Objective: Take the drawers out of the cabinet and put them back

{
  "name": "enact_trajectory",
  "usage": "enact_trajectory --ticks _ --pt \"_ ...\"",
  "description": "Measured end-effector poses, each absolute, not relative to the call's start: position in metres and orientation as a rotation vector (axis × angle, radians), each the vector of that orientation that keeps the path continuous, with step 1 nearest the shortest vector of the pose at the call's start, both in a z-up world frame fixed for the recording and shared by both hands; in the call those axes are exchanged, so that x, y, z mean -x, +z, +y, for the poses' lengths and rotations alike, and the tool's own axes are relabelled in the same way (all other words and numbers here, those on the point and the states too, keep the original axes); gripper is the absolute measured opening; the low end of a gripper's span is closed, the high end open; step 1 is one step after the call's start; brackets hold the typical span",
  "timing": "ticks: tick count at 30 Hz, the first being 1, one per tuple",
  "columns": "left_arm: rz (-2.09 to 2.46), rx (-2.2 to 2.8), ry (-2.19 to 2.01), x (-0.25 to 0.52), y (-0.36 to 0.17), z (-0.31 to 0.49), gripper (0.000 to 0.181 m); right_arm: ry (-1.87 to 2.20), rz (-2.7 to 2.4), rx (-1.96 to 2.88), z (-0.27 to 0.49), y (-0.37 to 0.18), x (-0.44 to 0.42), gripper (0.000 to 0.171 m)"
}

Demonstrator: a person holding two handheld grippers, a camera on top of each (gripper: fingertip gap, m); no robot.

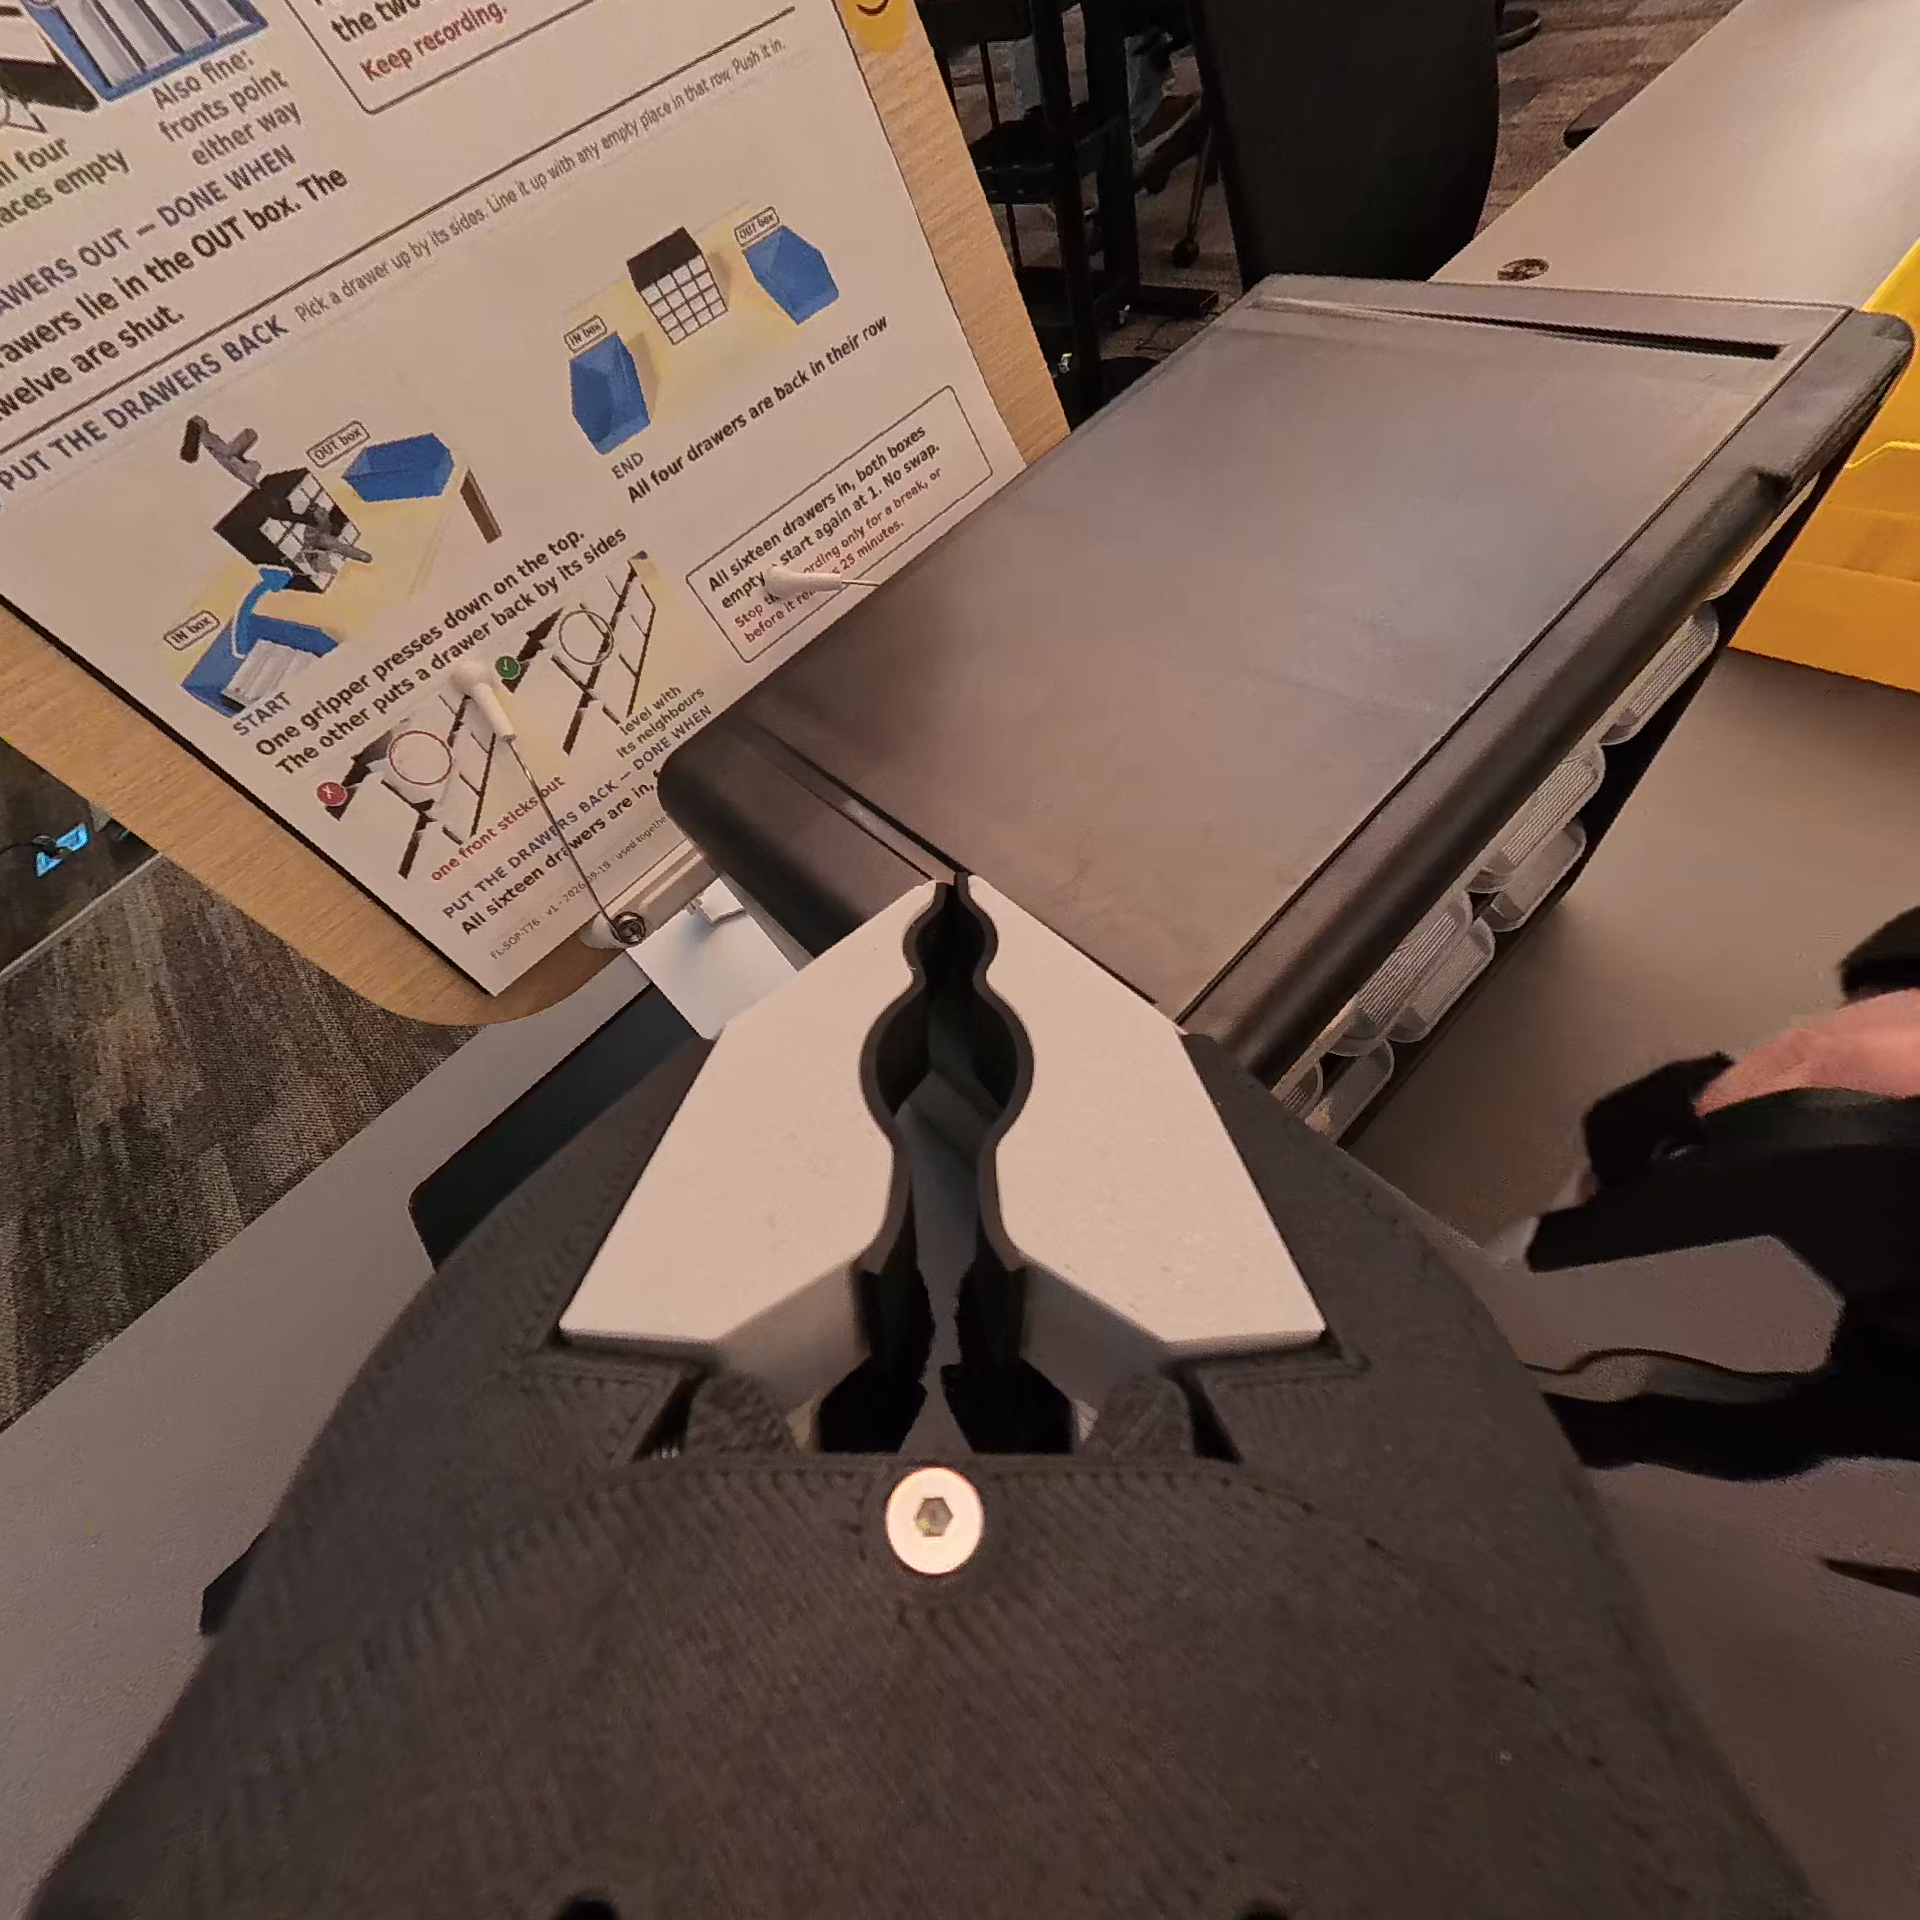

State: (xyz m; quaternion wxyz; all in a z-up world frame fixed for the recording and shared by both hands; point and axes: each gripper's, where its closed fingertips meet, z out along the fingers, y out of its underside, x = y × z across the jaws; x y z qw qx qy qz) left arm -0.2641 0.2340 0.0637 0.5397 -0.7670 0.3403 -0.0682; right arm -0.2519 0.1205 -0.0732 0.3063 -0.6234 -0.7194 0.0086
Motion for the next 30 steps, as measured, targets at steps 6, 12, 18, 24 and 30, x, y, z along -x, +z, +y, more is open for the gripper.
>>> enact_trajectory --ticks 6,12,18,24,30 --pt "0.807 1.820 -0.179 0.264 0.064 0.234 0.000 0.389 -2.011 1.720 0.057 -0.065 0.252 0.014" --pt "0.809 1.818 -0.177 0.264 0.064 0.234 0.000 0.578 -1.966 1.754 0.027 -0.049 0.247 0.015" --pt "0.807 1.814 -0.193 0.264 0.064 0.234 0.000 0.536 -1.649 1.853 0.008 0.016 0.166 0.015" --pt "0.806 1.813 -0.195 0.264 0.064 0.234 0.000 0.066 -0.709 2.033 0.039 0.091 -0.087 0.013" --pt "0.805 1.813 -0.198 0.264 0.064 0.234 0.000 0.085 -0.459 2.327 0.009 -0.022 -0.180 0.012"
